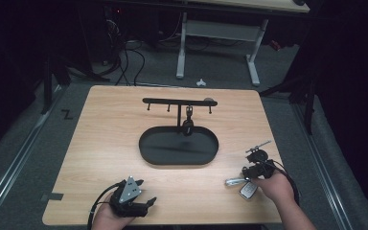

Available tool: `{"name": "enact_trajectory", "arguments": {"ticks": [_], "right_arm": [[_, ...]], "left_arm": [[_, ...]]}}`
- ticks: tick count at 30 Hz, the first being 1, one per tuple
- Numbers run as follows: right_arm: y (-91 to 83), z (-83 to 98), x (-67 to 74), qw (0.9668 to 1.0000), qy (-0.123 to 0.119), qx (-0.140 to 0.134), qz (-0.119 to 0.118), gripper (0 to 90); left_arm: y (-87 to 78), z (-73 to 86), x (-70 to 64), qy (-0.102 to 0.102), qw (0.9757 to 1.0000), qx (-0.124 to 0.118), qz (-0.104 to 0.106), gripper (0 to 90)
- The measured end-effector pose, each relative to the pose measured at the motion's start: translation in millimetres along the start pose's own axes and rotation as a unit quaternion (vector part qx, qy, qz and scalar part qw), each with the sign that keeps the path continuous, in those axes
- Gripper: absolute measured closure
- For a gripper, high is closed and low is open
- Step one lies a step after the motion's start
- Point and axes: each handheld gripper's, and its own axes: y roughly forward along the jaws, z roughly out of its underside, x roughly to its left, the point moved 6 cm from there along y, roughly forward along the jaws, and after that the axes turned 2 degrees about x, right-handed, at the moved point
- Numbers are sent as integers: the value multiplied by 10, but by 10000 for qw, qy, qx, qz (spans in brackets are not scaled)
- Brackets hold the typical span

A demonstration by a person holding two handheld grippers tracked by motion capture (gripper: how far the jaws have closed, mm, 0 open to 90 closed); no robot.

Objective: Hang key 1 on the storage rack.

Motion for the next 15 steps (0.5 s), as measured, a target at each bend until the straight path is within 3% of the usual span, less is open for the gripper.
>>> {"name": "enact_trajectory", "arguments": {"ticks": [7, 12, 15], "right_arm": [[-6, -17, 16, 10000, 4, -30, -27, 741], [-27, -125, 47, 9998, 79, -161, -121, 834], [-14, -172, 54, 9999, 44, -109, -91, 846]], "left_arm": [[9, 0, -6, 11, 10000, 8, 12, 244], [16, -1, -15, 37, 10000, 26, 24, 244], [6, 2, -8, 26, 10000, 28, 19, 244]]}}
